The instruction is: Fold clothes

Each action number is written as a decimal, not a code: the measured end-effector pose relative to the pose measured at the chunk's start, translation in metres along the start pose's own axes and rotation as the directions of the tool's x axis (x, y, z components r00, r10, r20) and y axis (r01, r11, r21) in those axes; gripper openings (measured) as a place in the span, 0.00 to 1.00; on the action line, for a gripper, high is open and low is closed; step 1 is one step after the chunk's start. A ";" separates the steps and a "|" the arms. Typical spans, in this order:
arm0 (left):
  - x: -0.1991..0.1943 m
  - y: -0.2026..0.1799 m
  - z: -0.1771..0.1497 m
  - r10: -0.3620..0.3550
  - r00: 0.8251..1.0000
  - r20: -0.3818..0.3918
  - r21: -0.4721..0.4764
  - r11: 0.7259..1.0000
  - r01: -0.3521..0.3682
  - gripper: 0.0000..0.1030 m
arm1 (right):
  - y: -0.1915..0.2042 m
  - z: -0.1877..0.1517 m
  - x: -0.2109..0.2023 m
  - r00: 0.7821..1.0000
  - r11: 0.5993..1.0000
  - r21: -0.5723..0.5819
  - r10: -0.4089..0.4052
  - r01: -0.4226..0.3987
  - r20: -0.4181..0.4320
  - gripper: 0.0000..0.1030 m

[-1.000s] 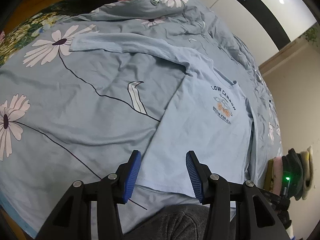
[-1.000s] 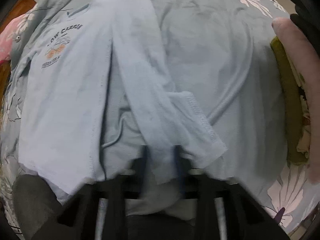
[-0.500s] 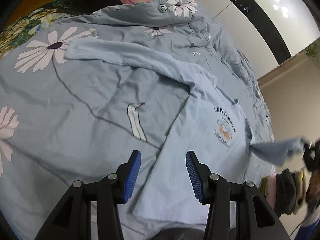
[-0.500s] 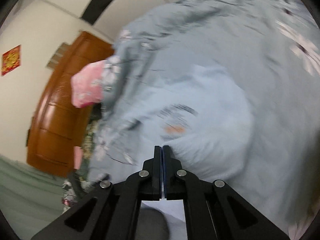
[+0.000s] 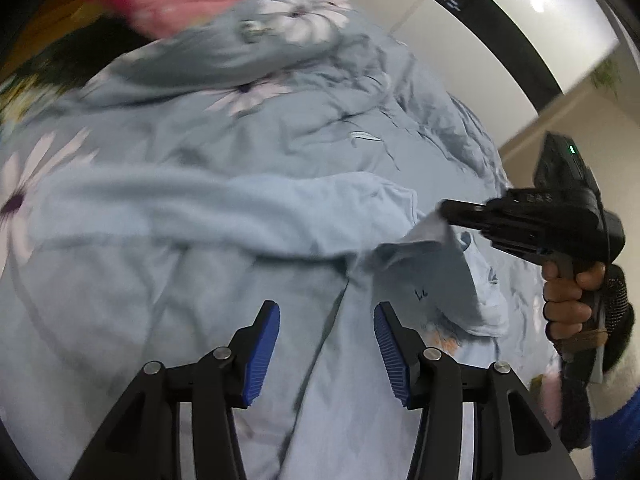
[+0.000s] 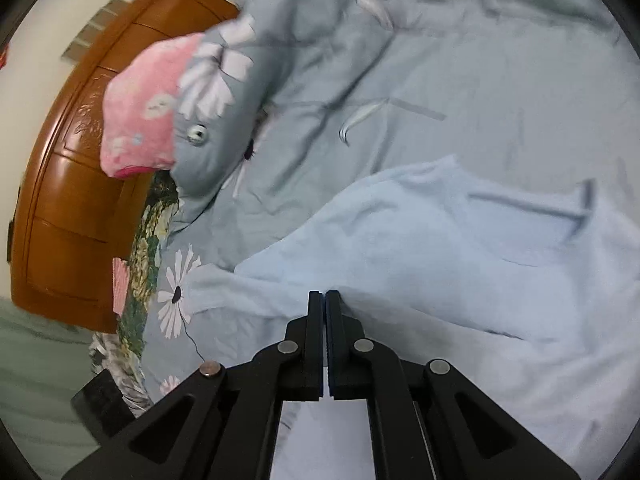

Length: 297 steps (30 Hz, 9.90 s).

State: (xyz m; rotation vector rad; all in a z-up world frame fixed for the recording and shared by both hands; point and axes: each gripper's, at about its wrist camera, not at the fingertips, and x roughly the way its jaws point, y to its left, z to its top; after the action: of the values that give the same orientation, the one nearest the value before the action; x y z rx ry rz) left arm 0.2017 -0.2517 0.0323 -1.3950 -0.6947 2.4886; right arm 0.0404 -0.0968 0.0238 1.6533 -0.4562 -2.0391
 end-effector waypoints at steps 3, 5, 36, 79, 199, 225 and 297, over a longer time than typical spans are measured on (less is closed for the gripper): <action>0.030 -0.021 0.016 0.020 0.999 -0.025 0.101 0.995 -0.017 0.52 | -0.007 0.006 0.009 1.000 1.000 0.007 0.022 -0.022 -0.008 0.05; 0.049 -0.037 0.024 0.022 0.999 -0.036 0.173 0.985 -0.016 0.53 | -0.014 0.005 0.003 0.999 0.999 0.010 0.053 -0.053 -0.004 0.20; 0.143 -0.064 0.050 0.068 0.995 -0.077 0.082 0.995 -0.061 0.03 | -0.258 -0.041 -0.107 0.954 0.902 0.422 -0.203 0.094 0.222 0.05; 0.047 -0.113 0.105 -0.253 0.960 0.123 0.090 0.966 0.244 0.04 | -0.244 -0.117 -0.166 0.881 0.898 0.404 -0.328 0.177 0.342 0.32; 0.110 -0.042 0.003 0.299 0.946 0.127 0.067 0.949 -0.309 0.58 | -0.239 -0.083 -0.121 0.920 0.948 0.312 -0.181 0.069 0.348 0.04; 0.038 0.025 -0.127 -0.078 0.944 -0.322 -0.170 0.985 0.024 0.61 | -0.217 -0.304 -0.106 0.996 0.897 0.442 -0.051 0.015 0.070 0.36; 0.146 -0.033 0.096 -0.028 0.996 -0.087 0.112 0.993 0.037 0.61 | -0.251 -0.039 -0.108 0.958 0.985 0.147 -0.122 0.086 0.259 0.34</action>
State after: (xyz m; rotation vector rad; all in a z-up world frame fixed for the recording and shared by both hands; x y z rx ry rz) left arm 0.0415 -0.1942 -0.0188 -1.4273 -0.5457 2.3877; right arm 0.0582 0.1737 -0.0299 1.5088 -0.6225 -2.3715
